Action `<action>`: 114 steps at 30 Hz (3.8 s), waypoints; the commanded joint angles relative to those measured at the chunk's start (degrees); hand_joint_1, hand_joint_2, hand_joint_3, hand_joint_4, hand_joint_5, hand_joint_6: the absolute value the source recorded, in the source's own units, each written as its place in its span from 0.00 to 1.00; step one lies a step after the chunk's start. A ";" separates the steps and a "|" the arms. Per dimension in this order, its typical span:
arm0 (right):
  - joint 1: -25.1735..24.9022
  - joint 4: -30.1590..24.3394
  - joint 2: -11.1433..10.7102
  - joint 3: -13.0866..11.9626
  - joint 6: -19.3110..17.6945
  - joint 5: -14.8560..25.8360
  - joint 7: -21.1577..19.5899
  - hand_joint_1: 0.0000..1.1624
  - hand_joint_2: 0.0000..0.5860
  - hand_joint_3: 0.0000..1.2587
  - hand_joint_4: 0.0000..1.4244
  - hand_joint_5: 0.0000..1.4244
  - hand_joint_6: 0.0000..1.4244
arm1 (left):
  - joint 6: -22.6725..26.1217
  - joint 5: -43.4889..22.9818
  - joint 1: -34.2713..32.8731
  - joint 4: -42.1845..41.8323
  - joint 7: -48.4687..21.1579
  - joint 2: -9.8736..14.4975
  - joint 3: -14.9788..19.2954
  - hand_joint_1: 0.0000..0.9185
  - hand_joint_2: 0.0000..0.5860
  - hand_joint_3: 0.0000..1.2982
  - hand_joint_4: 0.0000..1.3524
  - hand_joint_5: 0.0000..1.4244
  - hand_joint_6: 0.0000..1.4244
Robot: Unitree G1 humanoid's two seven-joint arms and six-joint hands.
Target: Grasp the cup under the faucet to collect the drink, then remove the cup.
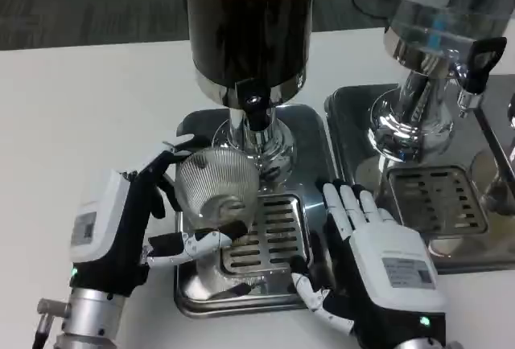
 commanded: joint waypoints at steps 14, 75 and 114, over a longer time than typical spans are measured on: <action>-0.15 1.12 0.69 -0.30 0.43 -0.21 -1.58 0.33 0.66 0.00 0.00 0.00 0.07 | -0.98 0.54 -3.90 2.50 -0.95 -0.29 -3.06 0.77 0.07 0.30 0.49 0.61 0.78; 0.64 -0.25 0.15 -2.38 -1.80 1.57 -2.17 0.32 0.67 0.00 0.00 0.00 0.06 | 2.14 -4.26 1.87 -6.61 -10.05 1.31 -0.45 0.03 0.00 0.06 0.12 0.31 0.29; 0.16 -0.73 1.26 -7.33 0.50 3.42 -3.83 0.25 0.60 0.00 0.00 0.00 0.03 | -1.38 -57.22 6.32 -26.00 -64.33 7.23 14.24 0.00 0.09 0.00 0.00 0.04 0.03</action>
